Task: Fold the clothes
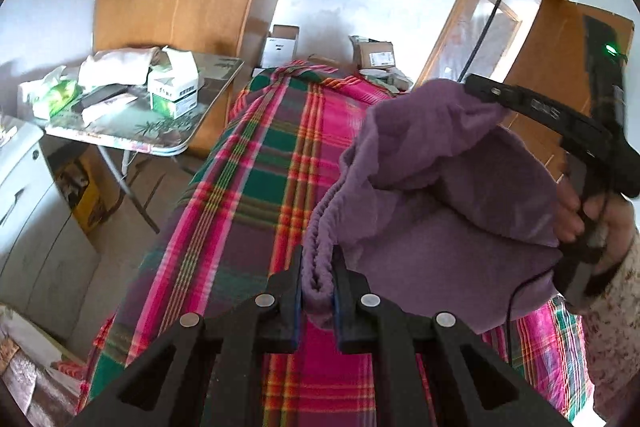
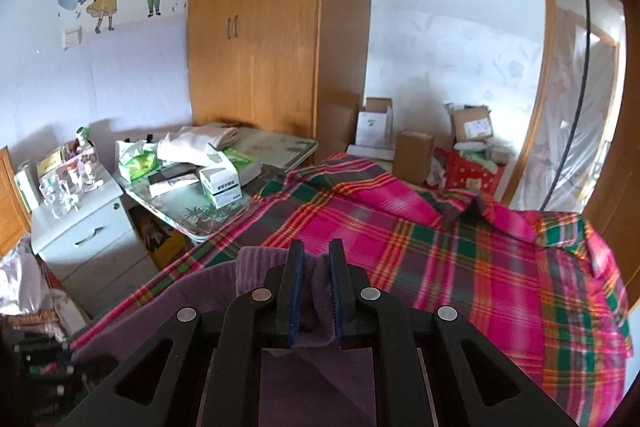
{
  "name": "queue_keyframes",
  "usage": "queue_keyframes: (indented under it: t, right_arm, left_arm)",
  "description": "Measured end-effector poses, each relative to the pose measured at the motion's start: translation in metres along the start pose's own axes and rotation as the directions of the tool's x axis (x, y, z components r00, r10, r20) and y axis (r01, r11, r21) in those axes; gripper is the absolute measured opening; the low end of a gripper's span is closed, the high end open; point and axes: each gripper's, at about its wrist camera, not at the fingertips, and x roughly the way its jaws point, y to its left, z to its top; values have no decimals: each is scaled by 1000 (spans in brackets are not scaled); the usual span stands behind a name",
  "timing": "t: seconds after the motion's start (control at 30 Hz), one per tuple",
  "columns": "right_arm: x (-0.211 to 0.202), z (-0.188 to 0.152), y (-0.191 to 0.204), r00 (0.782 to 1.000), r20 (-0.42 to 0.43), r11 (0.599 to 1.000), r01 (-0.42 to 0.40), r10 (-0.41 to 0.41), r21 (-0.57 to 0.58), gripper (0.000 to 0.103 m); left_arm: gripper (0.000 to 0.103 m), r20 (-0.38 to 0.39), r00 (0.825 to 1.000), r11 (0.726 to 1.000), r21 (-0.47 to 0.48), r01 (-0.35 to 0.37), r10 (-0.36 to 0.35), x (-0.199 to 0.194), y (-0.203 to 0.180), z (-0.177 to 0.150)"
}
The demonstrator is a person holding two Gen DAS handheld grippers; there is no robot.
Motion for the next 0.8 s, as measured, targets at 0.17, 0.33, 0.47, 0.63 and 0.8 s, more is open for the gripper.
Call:
queue_keyframes:
  t: [0.17, 0.33, 0.47, 0.63, 0.8]
  right_arm:
    - [38, -3, 5, 998, -56, 999, 15, -14, 31, 13]
    - [61, -12, 2, 994, -106, 998, 22, -17, 52, 13]
    - [74, -20, -6, 987, -161, 996, 24, -10, 89, 14]
    - [71, -25, -14, 980, -197, 992, 16, 10, 128, 21]
    - [37, -28, -20, 986, -165, 993, 8, 11, 114, 32]
  left_arm:
    - [12, -29, 1000, 1000, -23, 1, -1, 5, 8, -4]
    - [12, -45, 999, 1000, -18, -6, 5, 9, 10, -6]
    - [13, -67, 998, 1000, -27, -6, 4, 13, 13, -7]
    - [13, -103, 994, 998, -66, 10, -17, 14, 17, -6]
    - [18, -94, 996, 999, -42, -10, 6, 5, 9, -2]
